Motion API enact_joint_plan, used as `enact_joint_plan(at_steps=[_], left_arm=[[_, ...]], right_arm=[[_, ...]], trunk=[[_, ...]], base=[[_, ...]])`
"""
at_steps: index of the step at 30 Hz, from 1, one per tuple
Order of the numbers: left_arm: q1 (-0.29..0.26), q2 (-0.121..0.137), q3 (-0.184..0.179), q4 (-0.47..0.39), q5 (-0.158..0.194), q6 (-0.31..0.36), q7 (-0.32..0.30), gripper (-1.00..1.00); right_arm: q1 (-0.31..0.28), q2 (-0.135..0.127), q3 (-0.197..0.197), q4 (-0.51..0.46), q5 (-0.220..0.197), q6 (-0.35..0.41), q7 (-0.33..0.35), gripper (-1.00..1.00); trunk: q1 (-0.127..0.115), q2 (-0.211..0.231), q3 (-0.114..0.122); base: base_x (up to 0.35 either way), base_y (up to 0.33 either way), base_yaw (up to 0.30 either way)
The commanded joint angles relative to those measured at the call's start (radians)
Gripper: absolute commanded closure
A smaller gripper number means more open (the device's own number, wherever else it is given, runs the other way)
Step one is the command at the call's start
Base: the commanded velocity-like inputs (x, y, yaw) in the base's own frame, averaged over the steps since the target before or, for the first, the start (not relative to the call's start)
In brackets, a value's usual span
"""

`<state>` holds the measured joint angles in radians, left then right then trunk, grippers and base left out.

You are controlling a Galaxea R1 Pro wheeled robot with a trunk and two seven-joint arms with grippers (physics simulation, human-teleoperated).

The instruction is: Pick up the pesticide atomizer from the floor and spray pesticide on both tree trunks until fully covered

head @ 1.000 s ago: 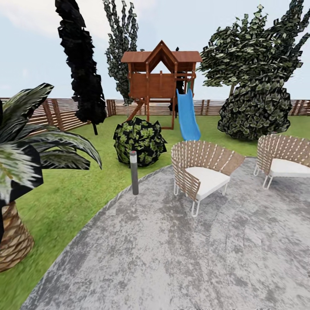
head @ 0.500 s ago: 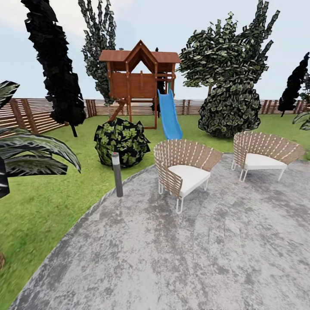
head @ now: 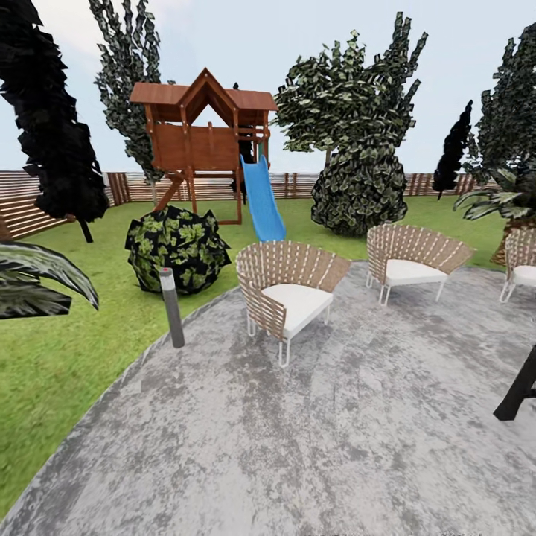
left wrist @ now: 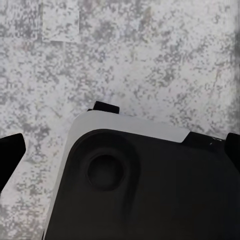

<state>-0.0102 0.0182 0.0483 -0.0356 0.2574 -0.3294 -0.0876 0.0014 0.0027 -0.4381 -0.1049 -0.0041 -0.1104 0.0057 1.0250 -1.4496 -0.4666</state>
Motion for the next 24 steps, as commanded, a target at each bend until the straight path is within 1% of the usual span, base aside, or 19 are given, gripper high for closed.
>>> enact_joint_plan(at_steps=[1,5,10,12,15,16,17,18,20,24], left_arm=[[-0.001,0.0,0.005,0.001,0.008,-0.002,-0.009,-1.0],[-0.001,0.0,0.005,0.001,0.008,-0.002,-0.009,-1.0],[-0.001,0.0,0.006,0.002,0.008,-0.002,-0.009,-1.0],[-0.001,0.0,0.007,0.002,0.008,-0.002,-0.009,-1.0],[-0.001,0.0,0.007,0.001,0.008,-0.002,-0.009,-1.0],[-0.001,0.0,0.007,0.001,0.008,-0.002,-0.009,-1.0],[-0.001,0.0,0.007,0.001,0.008,-0.002,-0.009,-1.0],[-0.001,0.0,0.007,0.001,0.008,-0.002,-0.009,-1.0],[-0.001,0.0,0.007,0.002,0.008,-0.002,-0.009,-1.0],[-0.001,0.0,0.007,0.001,0.009,-0.002,-0.009,-1.0]], right_arm=[[0.0,0.0,-0.014,-0.001,0.0,-0.002,0.001,-1.0],[0.0,-0.004,-0.028,-0.003,0.0,-0.001,0.011,-1.0],[-0.002,-0.027,-0.036,-0.002,-0.001,0.007,0.048,-1.0],[-0.002,-0.033,-0.047,-0.001,-0.002,0.01,0.063,-1.0],[-0.003,-0.036,-0.083,-0.001,-0.001,0.011,0.072,-1.0],[-0.003,-0.037,-0.1,0.0,-0.001,0.011,0.074,-1.0],[-0.003,-0.037,-0.131,0.0,0.0,0.01,0.078,-1.0],[-0.003,-0.038,-0.142,0.0,0.0,0.009,0.079,-1.0],[-0.003,-0.038,-0.158,0.0,0.001,0.009,0.081,-1.0],[-0.003,-0.037,-0.171,0.001,0.003,0.008,0.083,-1.0]], trunk=[[0.0,0.0,0.0],[0.0,0.0,0.001],[0.0,0.0,0.004],[0.0,0.0,0.005],[0.0,0.0,0.006],[0.0,0.0,0.007],[0.0,0.0,0.008],[0.0,0.0,0.008],[0.0,0.0,0.009],[0.0,0.0,0.011]], base=[[0.0,0.0,-0.274],[0.0,0.0,-0.274],[0.0,0.0,-0.274],[0.0,0.0,-0.274],[0.0,0.0,-0.274],[0.0,0.0,-0.274],[0.0,0.0,-0.274],[0.0,0.0,-0.274],[0.0,0.0,-0.274],[0.0,0.0,-0.274]])
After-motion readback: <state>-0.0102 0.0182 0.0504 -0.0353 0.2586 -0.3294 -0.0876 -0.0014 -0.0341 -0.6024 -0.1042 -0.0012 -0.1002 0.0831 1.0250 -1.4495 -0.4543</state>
